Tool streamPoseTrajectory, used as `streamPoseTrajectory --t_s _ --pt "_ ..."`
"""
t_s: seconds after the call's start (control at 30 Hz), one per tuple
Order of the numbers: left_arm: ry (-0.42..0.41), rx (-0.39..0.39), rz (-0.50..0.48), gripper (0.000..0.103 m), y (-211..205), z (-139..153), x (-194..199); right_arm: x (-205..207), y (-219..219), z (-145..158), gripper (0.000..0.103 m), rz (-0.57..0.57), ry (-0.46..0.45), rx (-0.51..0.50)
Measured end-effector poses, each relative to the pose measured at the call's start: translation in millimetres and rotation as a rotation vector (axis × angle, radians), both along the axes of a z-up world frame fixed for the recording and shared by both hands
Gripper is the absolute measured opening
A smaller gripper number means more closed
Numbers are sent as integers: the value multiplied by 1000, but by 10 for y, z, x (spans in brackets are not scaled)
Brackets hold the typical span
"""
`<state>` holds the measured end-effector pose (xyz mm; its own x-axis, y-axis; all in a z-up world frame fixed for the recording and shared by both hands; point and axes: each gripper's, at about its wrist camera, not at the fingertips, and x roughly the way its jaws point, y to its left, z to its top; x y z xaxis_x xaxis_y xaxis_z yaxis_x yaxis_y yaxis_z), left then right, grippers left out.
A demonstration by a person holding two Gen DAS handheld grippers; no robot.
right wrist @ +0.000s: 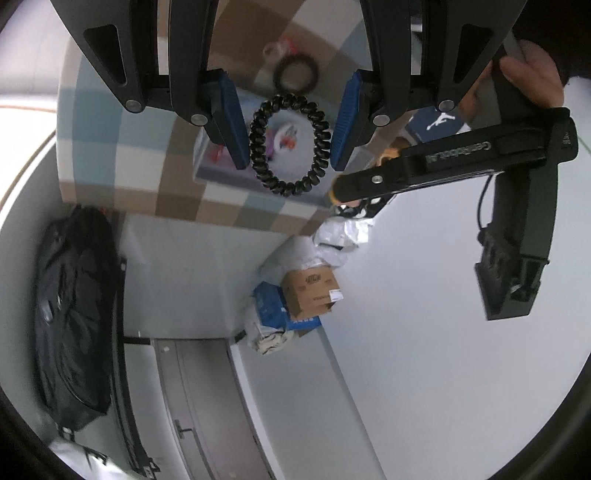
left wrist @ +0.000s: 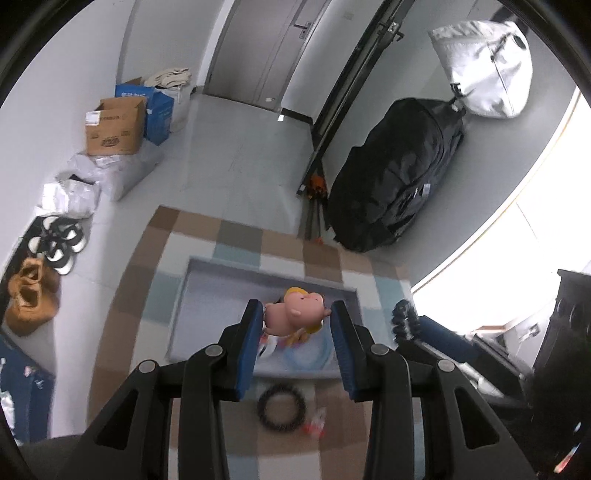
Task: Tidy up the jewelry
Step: 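Carry the hair tie and pig figure over the grey box, then open both grippers to drop the items into the box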
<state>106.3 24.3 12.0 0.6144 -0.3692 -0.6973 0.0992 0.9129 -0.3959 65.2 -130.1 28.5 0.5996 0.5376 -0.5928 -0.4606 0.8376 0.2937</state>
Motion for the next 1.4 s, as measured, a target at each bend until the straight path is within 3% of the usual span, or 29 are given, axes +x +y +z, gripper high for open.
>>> streamPoseTrajectory --t_s 0.4,0.93,1.17,1.23,1.27,1.3,1.33,1.4 --pt "18 -36 -24 32 95 -278 314 488 52 -266 43 9 37 15" --pt "59 -28 -74 32 23 -424 439 638 11 -428 43 27 78 25" --pt "131 -94 -64 32 81 -511 504 663 -24 -453 54 16 93 31" --pt "143 -121 -70 33 95 -521 508 662 -53 -441 64 11 89 44" --pt "142 -139 -71 35 110 -515 501 651 -77 -427 71 8 85 57" --pt "140 -148 -72 39 120 -509 492 639 -95 -412 71 9 79 70" --pt "132 -157 -70 51 136 -490 477 626 -114 -396 71 8 73 76" --pt "111 -168 -54 58 169 -460 448 605 -154 -370 84 -8 55 81"
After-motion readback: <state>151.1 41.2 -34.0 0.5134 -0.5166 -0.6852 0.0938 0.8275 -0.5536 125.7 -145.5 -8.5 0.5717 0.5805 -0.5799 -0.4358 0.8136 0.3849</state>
